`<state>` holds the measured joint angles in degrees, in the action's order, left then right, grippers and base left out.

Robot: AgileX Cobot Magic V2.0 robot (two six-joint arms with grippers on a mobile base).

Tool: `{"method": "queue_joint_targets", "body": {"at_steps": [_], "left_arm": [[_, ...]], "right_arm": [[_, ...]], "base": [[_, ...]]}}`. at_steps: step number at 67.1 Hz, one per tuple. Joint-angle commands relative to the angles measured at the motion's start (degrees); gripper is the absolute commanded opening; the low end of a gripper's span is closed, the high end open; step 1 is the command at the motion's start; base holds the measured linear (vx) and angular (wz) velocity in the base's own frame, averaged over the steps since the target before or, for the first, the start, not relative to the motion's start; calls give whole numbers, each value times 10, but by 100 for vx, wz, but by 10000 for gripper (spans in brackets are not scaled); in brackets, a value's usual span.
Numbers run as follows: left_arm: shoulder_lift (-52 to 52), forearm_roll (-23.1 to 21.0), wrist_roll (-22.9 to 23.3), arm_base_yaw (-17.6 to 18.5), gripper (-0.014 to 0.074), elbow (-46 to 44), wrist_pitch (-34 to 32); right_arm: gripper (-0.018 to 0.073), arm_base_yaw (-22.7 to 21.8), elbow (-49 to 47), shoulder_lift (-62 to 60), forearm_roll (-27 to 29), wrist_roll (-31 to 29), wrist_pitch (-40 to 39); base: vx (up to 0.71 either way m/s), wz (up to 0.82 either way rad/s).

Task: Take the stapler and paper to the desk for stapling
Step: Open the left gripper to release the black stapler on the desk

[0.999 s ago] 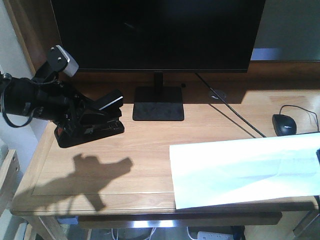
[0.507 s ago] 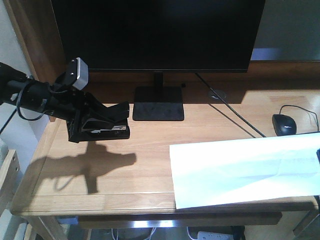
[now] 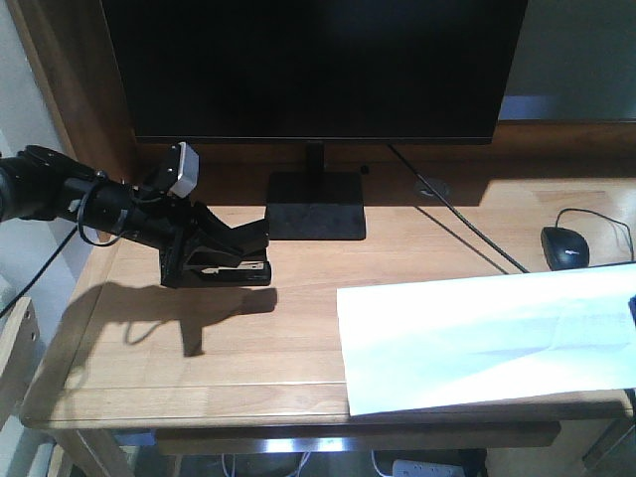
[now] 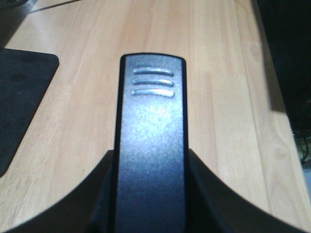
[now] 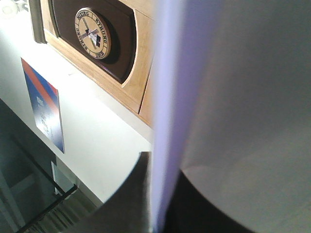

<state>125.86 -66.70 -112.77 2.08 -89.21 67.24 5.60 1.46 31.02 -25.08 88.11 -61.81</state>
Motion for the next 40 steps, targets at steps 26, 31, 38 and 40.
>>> {"method": "queue_joint_targets", "body": {"at_steps": [26,31,38,40], "left_arm": [[34,-86,-52,0,22,-29,28],[40,-86,-50,0,29,-29,26],[46,-86,-50,0,51,-29,23],[46,-86,-50,0,58,-29,21]], "right_arm": [[-5,0,14,3,10,-3,-32],[-5,0,14,3,10,-3,-32],[-5,0,14,3,10,-3,-32],[-5,0,14,3,10,-3,-32]], "base": [[0,0],[0,0],[0,0],[0,0]]}}
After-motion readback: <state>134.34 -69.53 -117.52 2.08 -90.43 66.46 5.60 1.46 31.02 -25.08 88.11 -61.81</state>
